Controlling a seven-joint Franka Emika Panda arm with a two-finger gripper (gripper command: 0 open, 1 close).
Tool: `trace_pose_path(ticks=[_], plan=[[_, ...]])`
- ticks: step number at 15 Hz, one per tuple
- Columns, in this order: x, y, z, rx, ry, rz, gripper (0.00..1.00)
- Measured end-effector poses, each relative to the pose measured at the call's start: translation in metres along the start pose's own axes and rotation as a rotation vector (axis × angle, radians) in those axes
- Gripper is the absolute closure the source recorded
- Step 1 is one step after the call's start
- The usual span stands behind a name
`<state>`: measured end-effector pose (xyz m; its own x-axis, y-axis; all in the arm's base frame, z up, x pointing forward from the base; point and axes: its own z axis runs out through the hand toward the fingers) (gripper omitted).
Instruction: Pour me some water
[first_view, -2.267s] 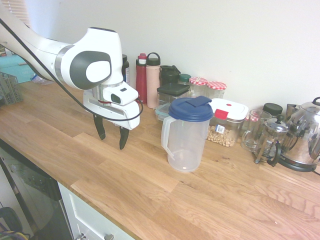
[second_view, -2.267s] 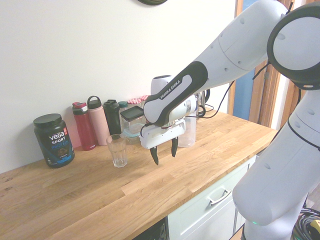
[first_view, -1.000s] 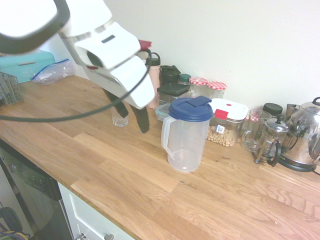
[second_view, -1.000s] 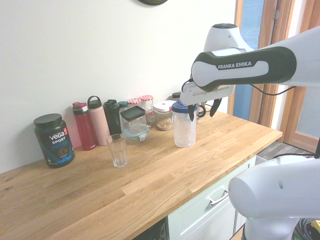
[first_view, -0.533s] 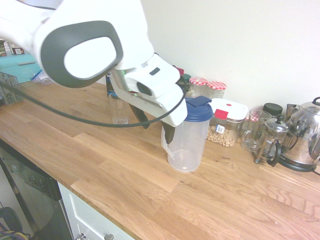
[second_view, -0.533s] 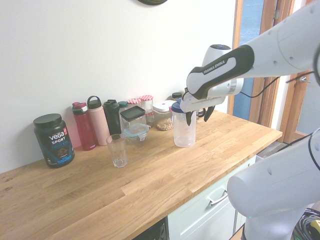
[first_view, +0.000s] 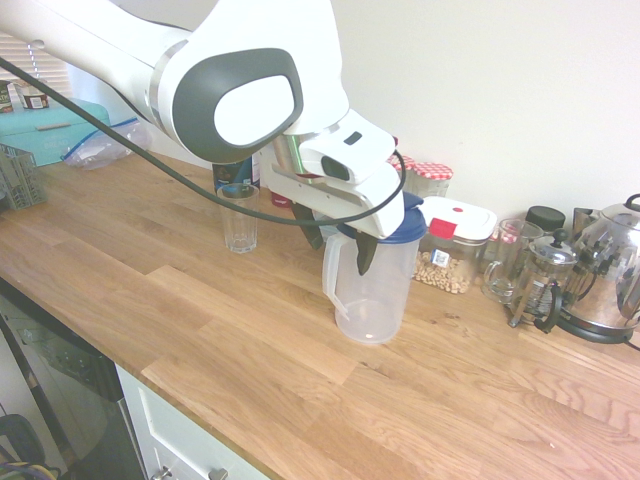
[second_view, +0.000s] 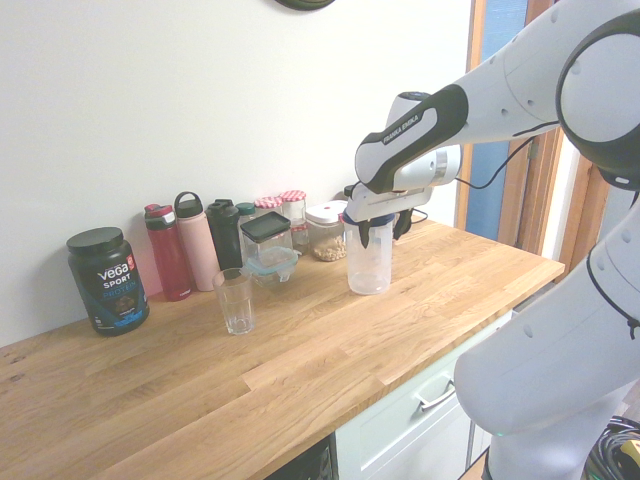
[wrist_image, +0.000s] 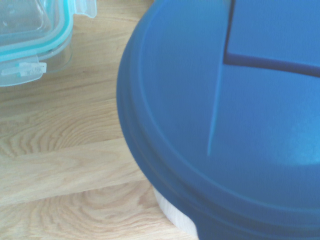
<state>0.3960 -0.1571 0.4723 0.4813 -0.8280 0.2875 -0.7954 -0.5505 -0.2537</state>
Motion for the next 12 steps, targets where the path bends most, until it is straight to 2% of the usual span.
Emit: trace_pose_path(ticks=[12], plan=[[-0.004,-0.01,0.017,-0.004,-0.001,-0.022,1.0]])
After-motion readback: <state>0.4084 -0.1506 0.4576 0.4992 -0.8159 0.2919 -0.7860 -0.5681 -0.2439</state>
